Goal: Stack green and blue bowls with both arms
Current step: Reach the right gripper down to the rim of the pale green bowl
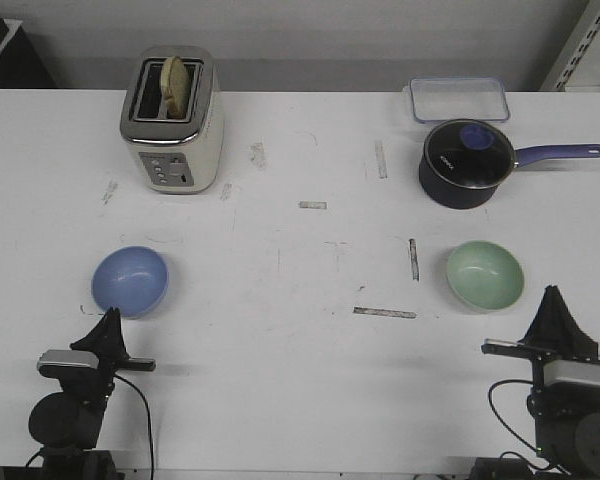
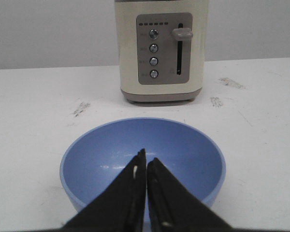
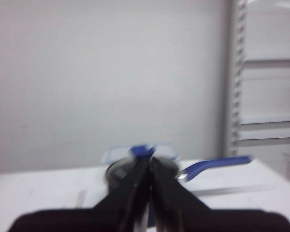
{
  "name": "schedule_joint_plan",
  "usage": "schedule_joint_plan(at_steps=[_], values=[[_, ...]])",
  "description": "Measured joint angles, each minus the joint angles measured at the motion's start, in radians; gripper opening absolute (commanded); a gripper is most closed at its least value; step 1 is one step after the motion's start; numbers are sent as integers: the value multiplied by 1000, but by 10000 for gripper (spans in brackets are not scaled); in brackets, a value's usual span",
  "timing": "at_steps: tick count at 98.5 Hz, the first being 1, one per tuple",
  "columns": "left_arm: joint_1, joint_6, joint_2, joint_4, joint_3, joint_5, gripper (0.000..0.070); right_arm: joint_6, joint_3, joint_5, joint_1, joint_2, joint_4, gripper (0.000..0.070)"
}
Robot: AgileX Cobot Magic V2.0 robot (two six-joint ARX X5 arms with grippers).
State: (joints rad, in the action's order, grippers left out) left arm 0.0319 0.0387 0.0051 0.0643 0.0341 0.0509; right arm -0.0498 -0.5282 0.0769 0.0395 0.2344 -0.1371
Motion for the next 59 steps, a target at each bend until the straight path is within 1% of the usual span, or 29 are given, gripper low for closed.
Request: schedule_joint_plan(at_steps=[3,6,10,16,18,20,24,38,47,59], values=[[0,0,0,-6,0,0,2,0,-53,3,0,48,-44,51],[0,0,0,-8,0,0,2,0,-105,3,0,100,-88,102],[0,0,0,-9,0,0,2,0,-172,2,0,171,-143,197],[0,0,0,-9,0,0,2,1,-273,2,0,276,-217,367],[0,0,0,-9,0,0,2,1,-305,1,0,310,-241,409],[0,0,0,-9,0,0,2,1,-338,1,0,345,-266,438],[0,0,0,-9,0,0,2,1,-401,1,0,409,-316,454],[0,0,0,-9,0,0,2,6,-581,-8,6,624,-487,462],[0,0,0,-9,0,0,2,37,-637,-62,36,747,-566,462],[0,0,0,-9,0,0,2,89,-640,-127,101,886,-627,462]])
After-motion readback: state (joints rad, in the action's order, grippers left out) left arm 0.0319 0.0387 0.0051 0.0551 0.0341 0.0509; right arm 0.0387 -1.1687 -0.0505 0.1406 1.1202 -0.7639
